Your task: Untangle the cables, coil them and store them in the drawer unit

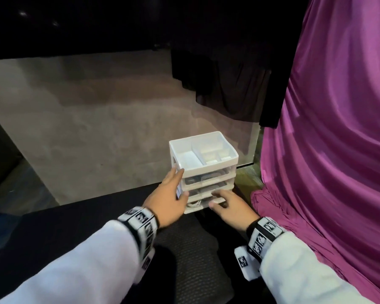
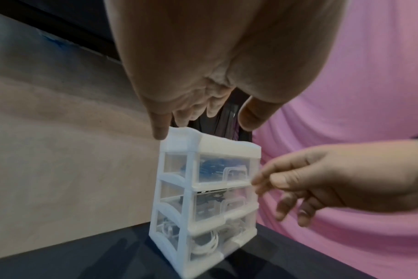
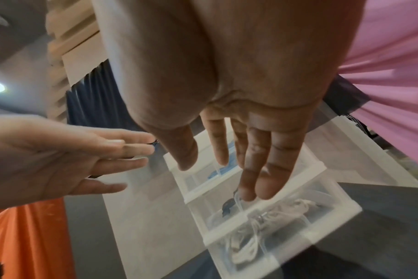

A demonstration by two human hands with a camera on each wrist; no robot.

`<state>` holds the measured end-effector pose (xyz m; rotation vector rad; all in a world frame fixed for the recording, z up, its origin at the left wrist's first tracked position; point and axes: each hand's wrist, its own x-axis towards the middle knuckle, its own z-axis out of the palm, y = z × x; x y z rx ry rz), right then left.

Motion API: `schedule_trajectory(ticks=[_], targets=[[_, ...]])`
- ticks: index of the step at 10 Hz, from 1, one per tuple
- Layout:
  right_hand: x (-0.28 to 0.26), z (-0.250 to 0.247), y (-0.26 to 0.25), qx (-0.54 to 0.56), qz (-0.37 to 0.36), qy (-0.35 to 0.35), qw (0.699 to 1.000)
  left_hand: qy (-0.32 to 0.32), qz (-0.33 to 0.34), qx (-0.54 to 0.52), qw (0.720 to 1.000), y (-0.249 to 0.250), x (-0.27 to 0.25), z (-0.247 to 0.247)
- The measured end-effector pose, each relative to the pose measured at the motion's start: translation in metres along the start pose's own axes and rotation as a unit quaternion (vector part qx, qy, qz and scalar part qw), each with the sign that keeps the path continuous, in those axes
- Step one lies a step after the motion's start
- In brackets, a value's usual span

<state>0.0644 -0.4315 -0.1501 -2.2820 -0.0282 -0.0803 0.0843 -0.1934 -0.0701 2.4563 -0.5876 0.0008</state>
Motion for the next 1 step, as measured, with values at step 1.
schedule_trajectory(ticks=[1], targets=[[-0.0591, 0.0022, 0.0308, -0.028, 0.015, -0.043, 0.999, 0.038, 0.016, -0.029, 0.999, -0.0372, -0.0824, -0.0084]])
